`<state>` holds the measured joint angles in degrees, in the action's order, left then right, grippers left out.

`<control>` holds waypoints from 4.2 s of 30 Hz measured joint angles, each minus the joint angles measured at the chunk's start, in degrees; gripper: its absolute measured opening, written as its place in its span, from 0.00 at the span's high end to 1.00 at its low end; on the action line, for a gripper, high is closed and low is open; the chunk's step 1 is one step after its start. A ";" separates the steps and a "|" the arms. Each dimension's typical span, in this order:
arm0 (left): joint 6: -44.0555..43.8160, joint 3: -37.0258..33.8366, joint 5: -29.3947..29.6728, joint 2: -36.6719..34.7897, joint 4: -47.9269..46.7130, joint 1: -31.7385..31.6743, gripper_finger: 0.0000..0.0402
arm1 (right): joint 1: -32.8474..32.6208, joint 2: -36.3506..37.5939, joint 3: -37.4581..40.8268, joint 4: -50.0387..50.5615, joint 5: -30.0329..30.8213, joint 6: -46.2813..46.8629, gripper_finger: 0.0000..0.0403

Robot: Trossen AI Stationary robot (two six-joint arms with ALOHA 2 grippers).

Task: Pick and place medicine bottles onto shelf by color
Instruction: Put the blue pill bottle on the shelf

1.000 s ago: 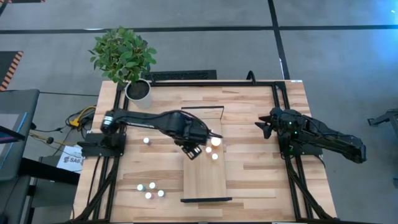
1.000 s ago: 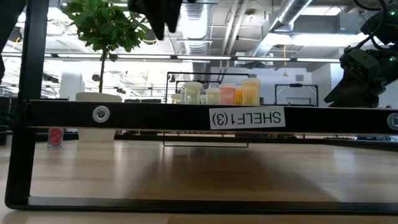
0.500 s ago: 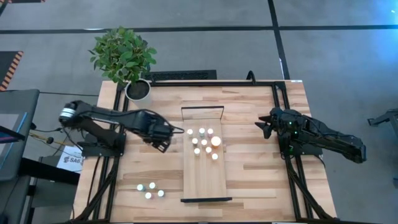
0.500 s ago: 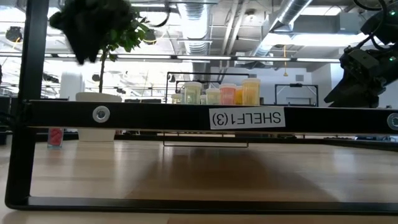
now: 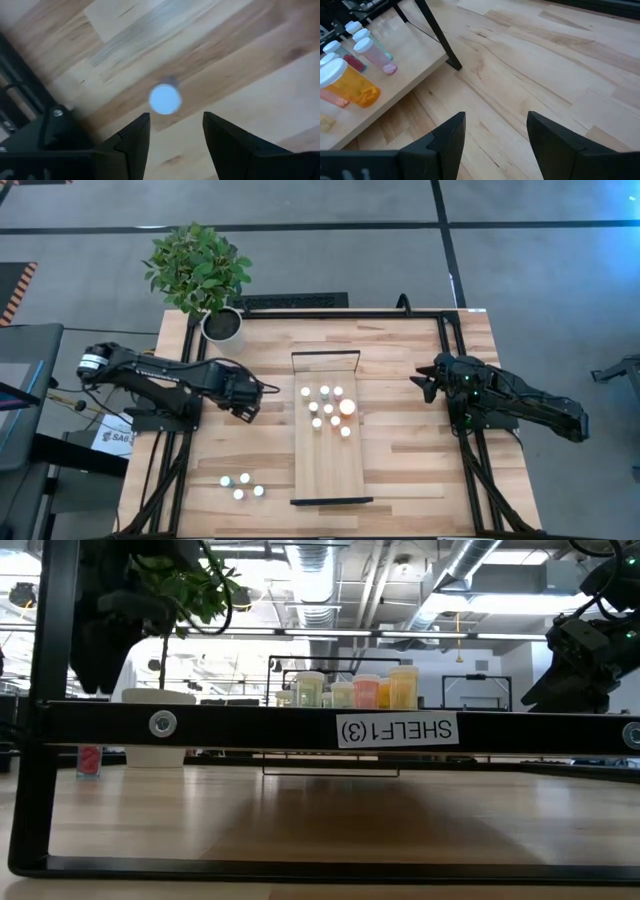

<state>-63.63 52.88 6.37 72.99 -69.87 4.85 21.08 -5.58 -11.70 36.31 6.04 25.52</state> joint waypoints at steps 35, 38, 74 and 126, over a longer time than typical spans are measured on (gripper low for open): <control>19.61 -6.40 -3.60 0.09 7.89 -8.44 0.58 | 0.00 0.00 0.00 0.00 -0.01 0.00 0.42; 19.38 -6.40 -3.56 0.09 7.98 -8.22 0.58 | 0.00 0.00 0.00 0.00 -0.02 0.00 0.42; 17.33 -11.12 -3.65 0.22 13.36 -8.15 0.66 | -0.01 -0.02 0.00 0.00 0.00 0.00 0.42; 12.09 30.34 -6.71 27.35 4.87 5.12 0.76 | -0.02 -0.02 0.00 -0.02 0.00 0.00 0.42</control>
<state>-51.53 83.22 -0.35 100.34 -64.99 9.97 21.06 -5.61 -11.70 36.29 6.04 25.52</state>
